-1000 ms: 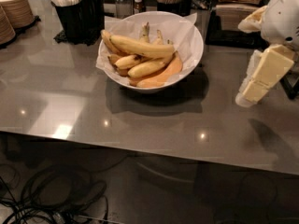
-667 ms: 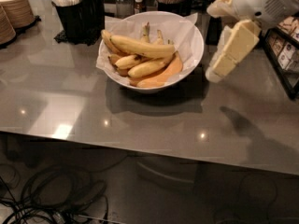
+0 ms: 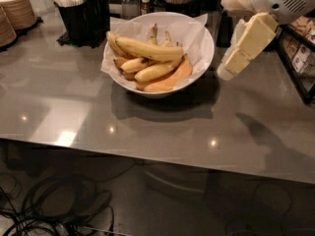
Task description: Pick banana from white bowl
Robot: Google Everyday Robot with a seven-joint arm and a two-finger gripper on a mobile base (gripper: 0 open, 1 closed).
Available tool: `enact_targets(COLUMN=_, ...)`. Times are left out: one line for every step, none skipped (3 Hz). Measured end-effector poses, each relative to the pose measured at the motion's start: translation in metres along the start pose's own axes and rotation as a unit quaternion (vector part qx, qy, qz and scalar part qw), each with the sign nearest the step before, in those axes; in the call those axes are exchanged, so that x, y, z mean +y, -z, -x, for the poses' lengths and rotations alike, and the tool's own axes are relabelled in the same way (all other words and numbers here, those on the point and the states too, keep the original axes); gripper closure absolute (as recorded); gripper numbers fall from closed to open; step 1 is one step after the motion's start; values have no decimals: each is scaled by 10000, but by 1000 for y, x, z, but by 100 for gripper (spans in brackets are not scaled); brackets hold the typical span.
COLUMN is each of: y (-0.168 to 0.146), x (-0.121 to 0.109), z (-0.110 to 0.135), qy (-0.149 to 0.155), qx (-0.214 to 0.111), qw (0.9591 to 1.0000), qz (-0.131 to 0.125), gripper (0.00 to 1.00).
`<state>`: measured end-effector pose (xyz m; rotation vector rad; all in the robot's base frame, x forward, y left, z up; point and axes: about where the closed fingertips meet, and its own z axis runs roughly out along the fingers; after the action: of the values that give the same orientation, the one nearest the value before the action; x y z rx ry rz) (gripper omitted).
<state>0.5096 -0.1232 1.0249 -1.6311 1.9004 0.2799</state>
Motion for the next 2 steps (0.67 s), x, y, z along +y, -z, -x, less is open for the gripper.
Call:
enact_targets(y=-24, x=-20, z=17, qy=-102, qx=-391, qw=9992, qz=3, gripper=0)
enact_targets(y=-66, x=-45, z=41, qy=-19, qx=-628, qw=9976, qz=276, gripper=0)
